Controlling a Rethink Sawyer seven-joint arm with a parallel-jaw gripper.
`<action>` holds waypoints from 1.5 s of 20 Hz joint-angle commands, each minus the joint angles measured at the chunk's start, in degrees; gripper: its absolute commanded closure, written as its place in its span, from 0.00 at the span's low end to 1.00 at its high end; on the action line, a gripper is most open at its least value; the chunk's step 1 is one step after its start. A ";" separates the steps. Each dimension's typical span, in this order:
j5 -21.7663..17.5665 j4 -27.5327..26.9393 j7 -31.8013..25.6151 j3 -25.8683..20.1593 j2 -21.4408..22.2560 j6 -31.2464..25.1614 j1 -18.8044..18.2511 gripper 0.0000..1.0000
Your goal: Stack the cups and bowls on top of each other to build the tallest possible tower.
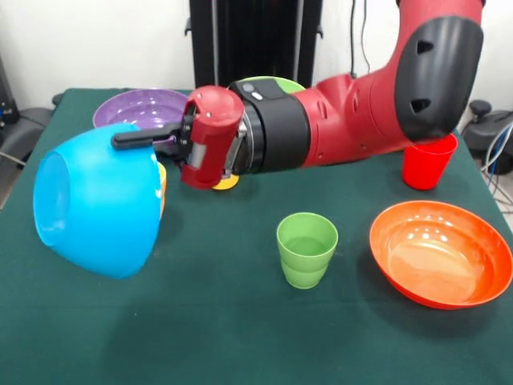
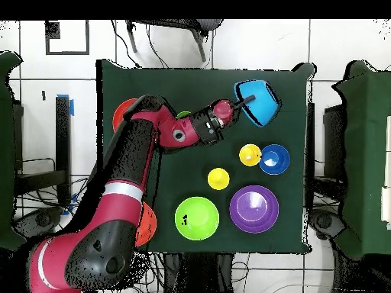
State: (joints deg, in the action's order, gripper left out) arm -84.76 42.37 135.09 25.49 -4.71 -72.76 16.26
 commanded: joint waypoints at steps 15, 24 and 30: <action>4.92 -2.47 18.64 -1.83 -2.51 -0.23 0.00 1.00; 7.02 -6.53 17.75 -1.87 -5.47 -1.94 -0.41 1.00; 7.84 -11.38 17.32 -0.98 -9.02 -4.95 -0.64 1.00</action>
State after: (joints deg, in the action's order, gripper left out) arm -78.85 36.45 142.51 27.91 -10.81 -72.76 16.25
